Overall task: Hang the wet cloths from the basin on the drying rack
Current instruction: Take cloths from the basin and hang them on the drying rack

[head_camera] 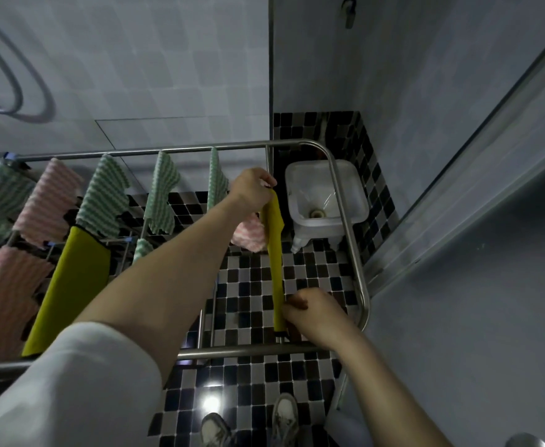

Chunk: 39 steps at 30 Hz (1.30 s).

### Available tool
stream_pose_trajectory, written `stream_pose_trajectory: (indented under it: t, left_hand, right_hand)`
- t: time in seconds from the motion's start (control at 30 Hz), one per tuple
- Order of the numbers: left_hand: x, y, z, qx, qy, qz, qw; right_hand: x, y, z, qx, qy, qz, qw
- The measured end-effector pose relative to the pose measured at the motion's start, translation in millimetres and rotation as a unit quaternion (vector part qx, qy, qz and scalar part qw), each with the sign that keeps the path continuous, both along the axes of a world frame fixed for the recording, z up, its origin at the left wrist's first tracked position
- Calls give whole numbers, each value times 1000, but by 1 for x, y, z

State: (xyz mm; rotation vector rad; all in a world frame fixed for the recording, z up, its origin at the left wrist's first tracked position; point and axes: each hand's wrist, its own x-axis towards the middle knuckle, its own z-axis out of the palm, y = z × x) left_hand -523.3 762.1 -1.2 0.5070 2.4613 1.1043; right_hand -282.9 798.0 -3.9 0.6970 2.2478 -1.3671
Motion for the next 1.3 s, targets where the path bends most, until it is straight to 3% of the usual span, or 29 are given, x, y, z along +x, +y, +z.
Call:
stream_pose_trajectory:
  t: [0.07, 0.17, 0.27, 0.37, 0.43, 0.53, 0.67, 0.73, 0.93, 1.07, 1.17, 1.3]
  left_hand:
    - [3, 0, -2, 8, 1, 1, 1000]
    - [10, -3, 3, 41, -19, 19, 999]
    - [25, -17, 25, 134, -65, 55, 987]
    - [46, -44, 52, 260, -175, 93, 945]
    - [60, -69, 67, 342, -229, 94, 907]
    - [86, -91, 80, 424, -298, 96, 850]
    - [119, -97, 91, 441, -302, 120, 836]
    - [130, -99, 93, 439, -279, 133, 844]
    - [145, -115, 97, 356, -132, 133, 915]
    - [145, -126, 104, 330, -66, 123, 934]
    - [139, -141, 108, 316, -78, 113, 939]
    - [134, -151, 105, 209, -17, 63, 976]
  right_hand:
    - [1, -3, -1, -13, 7, -12, 1000]
    - [1, -4, -3, 37, 24, 2, 999]
    - [0, -1, 2, 43, 8, 23, 999]
    - [5, 5, 3, 64, -5, 33, 997]
    - [4, 6, 9, 77, 36, -8, 996]
    - [0, 10, 28, -46, 112, -103, 987]
    - [-4, 7, 55, -333, 164, -115, 922]
    - [-6, -1, 62, -364, 174, -101, 909]
    - [-13, -21, 71, -389, 195, -146, 889]
    - [-13, -16, 73, -383, 175, -155, 894]
    - [-12, -14, 81, -302, 184, -143, 925]
    - [-15, -6, 92, -87, 173, -39, 980]
